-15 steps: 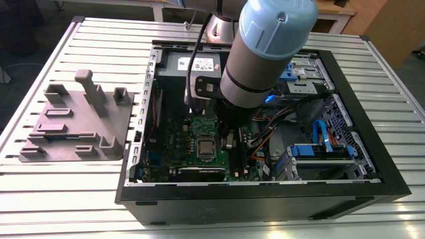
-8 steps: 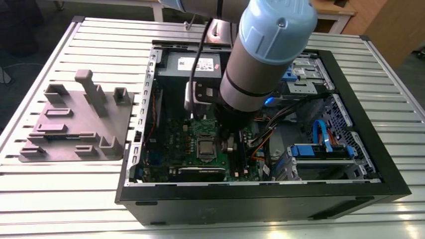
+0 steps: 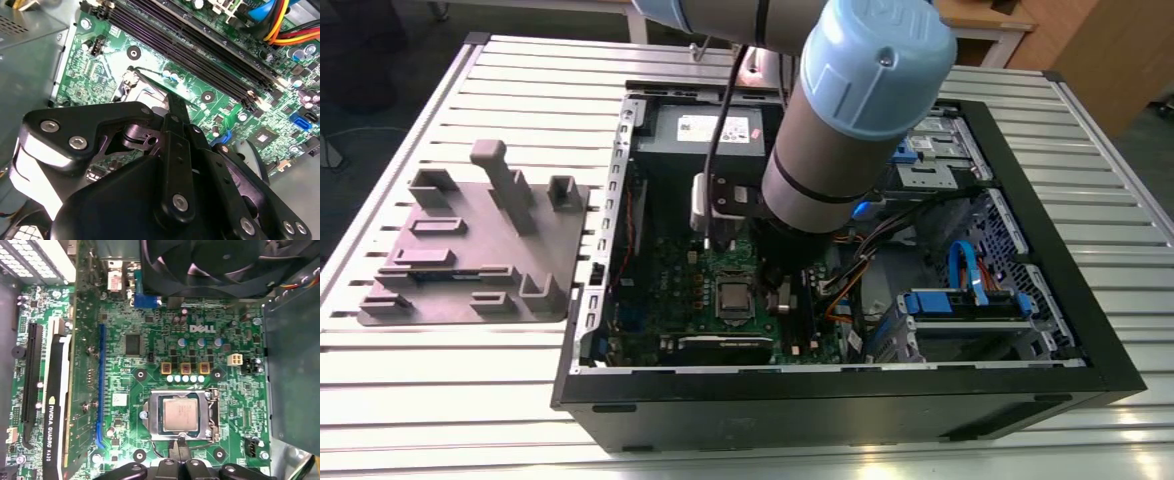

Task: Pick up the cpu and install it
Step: 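Install the first cpu locking lever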

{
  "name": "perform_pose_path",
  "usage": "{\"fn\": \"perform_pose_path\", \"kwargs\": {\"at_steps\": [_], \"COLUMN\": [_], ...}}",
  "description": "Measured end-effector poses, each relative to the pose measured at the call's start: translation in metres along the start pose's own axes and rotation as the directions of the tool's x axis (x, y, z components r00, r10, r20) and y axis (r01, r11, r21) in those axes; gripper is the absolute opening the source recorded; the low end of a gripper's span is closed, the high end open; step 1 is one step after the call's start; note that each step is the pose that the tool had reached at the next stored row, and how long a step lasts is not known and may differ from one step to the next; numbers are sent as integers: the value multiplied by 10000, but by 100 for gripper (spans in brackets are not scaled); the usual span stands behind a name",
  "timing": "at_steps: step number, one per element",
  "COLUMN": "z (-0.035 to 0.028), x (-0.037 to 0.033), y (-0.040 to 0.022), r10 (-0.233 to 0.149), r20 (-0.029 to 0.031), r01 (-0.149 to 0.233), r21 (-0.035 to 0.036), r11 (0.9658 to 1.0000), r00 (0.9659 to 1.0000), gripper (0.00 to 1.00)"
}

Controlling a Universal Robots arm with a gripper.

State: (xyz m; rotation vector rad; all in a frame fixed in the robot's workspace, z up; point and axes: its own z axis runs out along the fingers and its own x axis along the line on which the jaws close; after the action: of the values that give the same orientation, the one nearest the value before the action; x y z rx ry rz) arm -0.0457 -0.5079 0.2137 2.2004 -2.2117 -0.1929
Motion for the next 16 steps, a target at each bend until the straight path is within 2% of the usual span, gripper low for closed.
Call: {"fn": "perform_pose_path", "kwargs": {"at_steps": [9,16], "z": [51,142], "x": [39,54], "y": [-6,-16], "r10": [-165,-254], "r20": [-55,-65], "r01": [165,254], "r21": [-13,-20], "r11": [9999,9997], "r00": [9998,9997], "gripper": [11,11]}}
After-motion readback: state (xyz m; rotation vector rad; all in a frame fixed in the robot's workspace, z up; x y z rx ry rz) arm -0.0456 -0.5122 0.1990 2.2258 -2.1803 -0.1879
